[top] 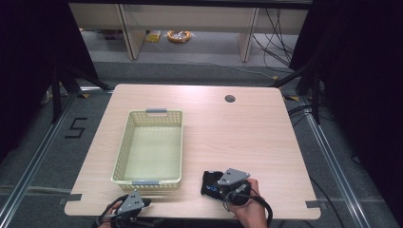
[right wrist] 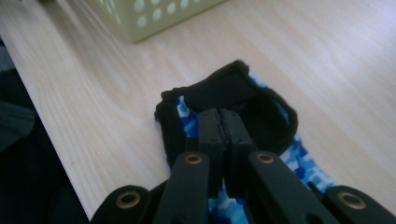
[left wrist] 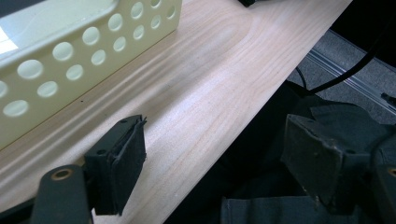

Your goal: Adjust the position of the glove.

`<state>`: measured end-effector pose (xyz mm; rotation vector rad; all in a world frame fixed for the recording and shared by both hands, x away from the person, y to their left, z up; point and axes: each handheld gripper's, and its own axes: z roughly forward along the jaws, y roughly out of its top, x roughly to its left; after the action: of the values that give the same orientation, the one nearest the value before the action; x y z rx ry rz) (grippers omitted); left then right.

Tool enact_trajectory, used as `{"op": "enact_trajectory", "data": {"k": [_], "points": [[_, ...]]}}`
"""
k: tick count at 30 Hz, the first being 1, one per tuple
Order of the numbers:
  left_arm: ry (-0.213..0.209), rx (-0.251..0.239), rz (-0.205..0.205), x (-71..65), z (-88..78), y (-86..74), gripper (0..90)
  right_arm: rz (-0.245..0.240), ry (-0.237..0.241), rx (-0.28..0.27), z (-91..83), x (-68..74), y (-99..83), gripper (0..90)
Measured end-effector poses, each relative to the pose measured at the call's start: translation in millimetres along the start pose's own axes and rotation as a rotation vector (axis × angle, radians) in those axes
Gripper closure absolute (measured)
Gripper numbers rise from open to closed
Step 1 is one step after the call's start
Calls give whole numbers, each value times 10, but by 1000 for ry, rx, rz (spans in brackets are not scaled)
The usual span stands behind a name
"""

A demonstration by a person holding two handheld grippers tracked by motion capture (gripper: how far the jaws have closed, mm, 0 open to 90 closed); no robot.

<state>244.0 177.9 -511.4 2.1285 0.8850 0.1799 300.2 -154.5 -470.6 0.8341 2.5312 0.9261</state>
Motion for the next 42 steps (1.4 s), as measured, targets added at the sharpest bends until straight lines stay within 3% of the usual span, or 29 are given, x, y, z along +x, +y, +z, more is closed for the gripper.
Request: {"op": "enact_trajectory", "data": {"k": [5, 11, 13, 16, 20, 21, 23, 25, 27, 28, 31, 35, 36, 37, 38, 39, 40, 41, 42], "points": [[2, -10, -8, -9, 10, 0, 212, -18, 27, 41, 98, 41, -46, 885], [-1, -8, -8, -9, 9, -1, 212, -23, 44, 24, 153, 15, -100, 848], [1, -9, -10, -9, 9, -2, 213, 32, 38, 19, 114, 31, -107, 824], [0, 1, -1, 1, 1, 0, 213, 53, 49, -13, 13, -22, -109, 763], [-27, -22, -28, -23, 11, -2, 215, 88, 18, -72, -105, -112, -134, 723], [-15, -6, -3, -5, 2, 1, 215, 94, 9, -83, -128, -144, -145, 722], [-16, -1, 12, 5, -6, 4, 215, 129, -15, -83, -200, -229, -197, 702], [-14, 8, 23, 12, -12, 6, 215, 193, -70, -63, -258, -291, -269, 663], [-16, 1, 13, 5, -5, 5, 215, 253, -91, -49, -291, -333, -340, 648], [-23, -18, -7, -12, 5, 3, 215, 249, -92, -51, -290, -351, -360, 638], [-23, -17, -6, -12, 5, 2, 216, 281, -103, -47, -302, -414, -437, 582], [-19, 0, 9, -2, 3, 4, 216, 370, -65, -53, -267, -457, -504, 526], [-29, -25, -18, -23, 22, -1, 216, 397, -64, -42, -255, -458, -515, 503], [-32, -11, -34, -37, 20, -2, 216, 414, -59, -38, -241, -461, -521, 488], [-28, 6, 8, -15, 14, 4, 216, 412, -49, -36, -202, -487, -538, 479], [-39, 4, -16, -38, 32, 2, 217, 449, -21, -5, -161, -497, -555, 451], [-39, 4, -16, -38, 32, 2, 217, 449, -21, -5, -161, -497, -555, 451], [-33, 11, 13, -31, 28, 8, 217, 449, -19, 5, -147, -508, -556, 439], [-40, -9, -10, -51, 44, 5, 217, 447, -6, 7, -114, -525, -556, 420]]}}
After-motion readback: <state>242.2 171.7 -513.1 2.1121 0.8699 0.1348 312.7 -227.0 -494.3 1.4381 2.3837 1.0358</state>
